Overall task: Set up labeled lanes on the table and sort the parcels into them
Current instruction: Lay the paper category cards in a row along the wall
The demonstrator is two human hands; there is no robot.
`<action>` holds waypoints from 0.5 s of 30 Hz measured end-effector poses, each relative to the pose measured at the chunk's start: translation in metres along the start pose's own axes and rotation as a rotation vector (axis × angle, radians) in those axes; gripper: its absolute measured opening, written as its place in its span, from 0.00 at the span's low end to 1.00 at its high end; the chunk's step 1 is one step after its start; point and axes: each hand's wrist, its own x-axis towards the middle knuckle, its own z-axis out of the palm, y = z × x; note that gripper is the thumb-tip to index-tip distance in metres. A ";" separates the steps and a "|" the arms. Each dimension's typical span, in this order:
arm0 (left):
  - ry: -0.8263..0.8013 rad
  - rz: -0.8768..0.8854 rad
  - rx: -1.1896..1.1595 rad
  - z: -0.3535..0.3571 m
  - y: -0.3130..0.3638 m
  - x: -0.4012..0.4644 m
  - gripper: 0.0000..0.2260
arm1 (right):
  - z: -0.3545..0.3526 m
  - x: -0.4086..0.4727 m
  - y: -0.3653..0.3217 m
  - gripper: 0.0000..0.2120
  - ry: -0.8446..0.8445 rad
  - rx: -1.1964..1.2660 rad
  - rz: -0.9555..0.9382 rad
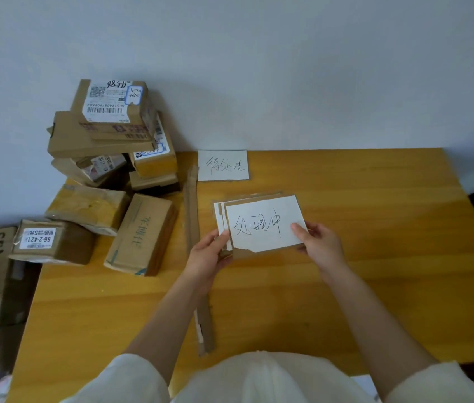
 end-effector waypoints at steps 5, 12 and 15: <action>0.068 -0.005 -0.029 0.021 -0.006 0.008 0.14 | -0.019 0.011 0.000 0.17 -0.049 0.042 0.062; 0.131 -0.025 -0.057 0.061 -0.013 0.016 0.13 | -0.053 0.033 -0.005 0.12 -0.066 0.020 0.079; 0.187 -0.026 -0.061 0.077 -0.014 0.021 0.13 | -0.066 0.046 -0.005 0.09 -0.050 0.031 0.111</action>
